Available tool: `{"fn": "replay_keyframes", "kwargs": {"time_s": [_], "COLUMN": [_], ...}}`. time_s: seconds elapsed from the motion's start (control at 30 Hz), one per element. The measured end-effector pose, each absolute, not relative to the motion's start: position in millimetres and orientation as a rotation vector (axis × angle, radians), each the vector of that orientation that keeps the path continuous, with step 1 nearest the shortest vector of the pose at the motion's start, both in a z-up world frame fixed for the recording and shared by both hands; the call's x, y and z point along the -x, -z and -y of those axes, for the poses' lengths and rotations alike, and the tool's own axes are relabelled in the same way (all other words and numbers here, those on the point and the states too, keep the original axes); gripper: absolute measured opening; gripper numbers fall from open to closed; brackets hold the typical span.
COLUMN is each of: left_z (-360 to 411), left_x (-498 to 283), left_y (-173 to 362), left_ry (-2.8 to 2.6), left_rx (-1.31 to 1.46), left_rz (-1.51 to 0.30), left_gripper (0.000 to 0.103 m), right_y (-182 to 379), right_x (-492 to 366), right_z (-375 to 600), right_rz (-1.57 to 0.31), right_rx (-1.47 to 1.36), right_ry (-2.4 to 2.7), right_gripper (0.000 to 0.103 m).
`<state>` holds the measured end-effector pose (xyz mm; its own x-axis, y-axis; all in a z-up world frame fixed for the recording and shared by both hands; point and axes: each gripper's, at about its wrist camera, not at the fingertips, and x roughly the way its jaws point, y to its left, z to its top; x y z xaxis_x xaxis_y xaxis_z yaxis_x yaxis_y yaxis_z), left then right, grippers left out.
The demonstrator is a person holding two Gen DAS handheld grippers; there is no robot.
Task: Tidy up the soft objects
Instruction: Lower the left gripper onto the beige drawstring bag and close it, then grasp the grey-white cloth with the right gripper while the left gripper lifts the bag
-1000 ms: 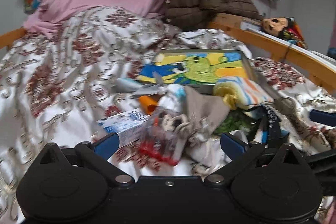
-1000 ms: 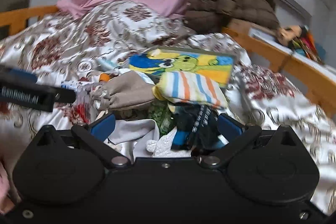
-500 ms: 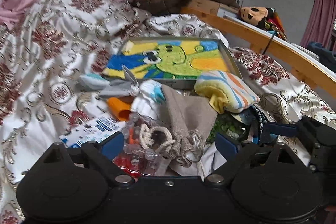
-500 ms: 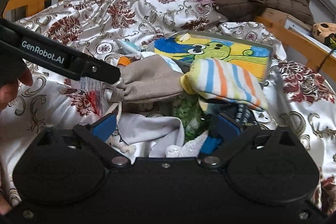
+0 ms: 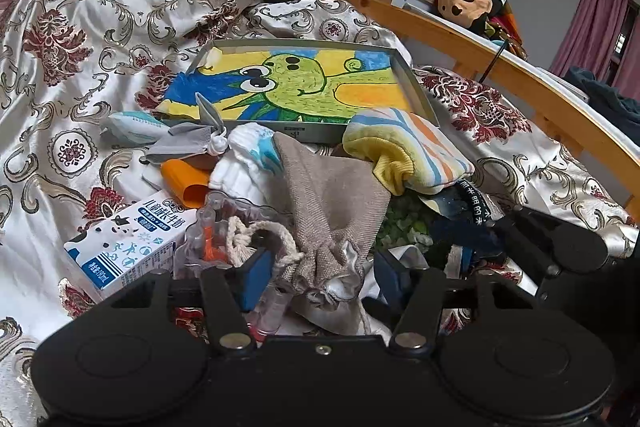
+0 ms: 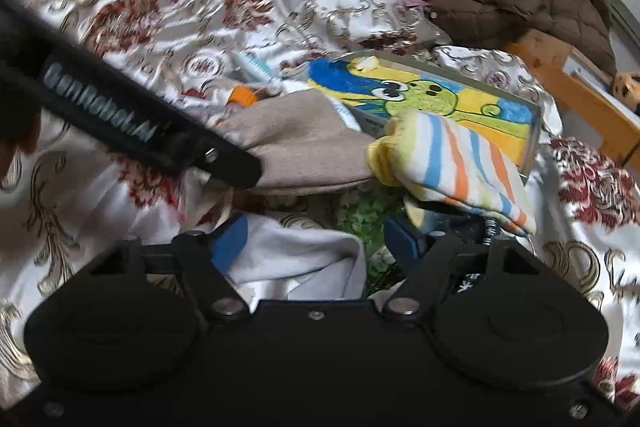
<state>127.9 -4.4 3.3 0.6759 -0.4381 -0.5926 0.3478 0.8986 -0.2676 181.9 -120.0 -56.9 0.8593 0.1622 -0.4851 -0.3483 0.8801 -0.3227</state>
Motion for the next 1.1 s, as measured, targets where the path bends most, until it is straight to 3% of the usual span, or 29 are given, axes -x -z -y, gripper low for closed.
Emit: {"fn": "replay_keyframes", "kwargs": {"time_s": [0.2,0.53,1.1], "left_z": [4,1,0], "left_x": [-130,-129,-125], "left_y": [-2,-2,-1], "left_ry": [0.435,0.428,0.412], "left_rx": [0.156,0.183,0.215], "left_rz": [-0.718,-0.714,-0.697], "left_gripper": [0.051,0.047,0.043], "right_y": [61,66,80], "right_x": [-185,-192,-223], "right_z": [114,112,117], "right_rz": [-0.502,-0.552,-0.642], "right_rx": [0.425,0.415,0.337], "right_ry": [-0.270,-0.278,-0.295], "right_gripper": [0.064,0.042,0.036]}}
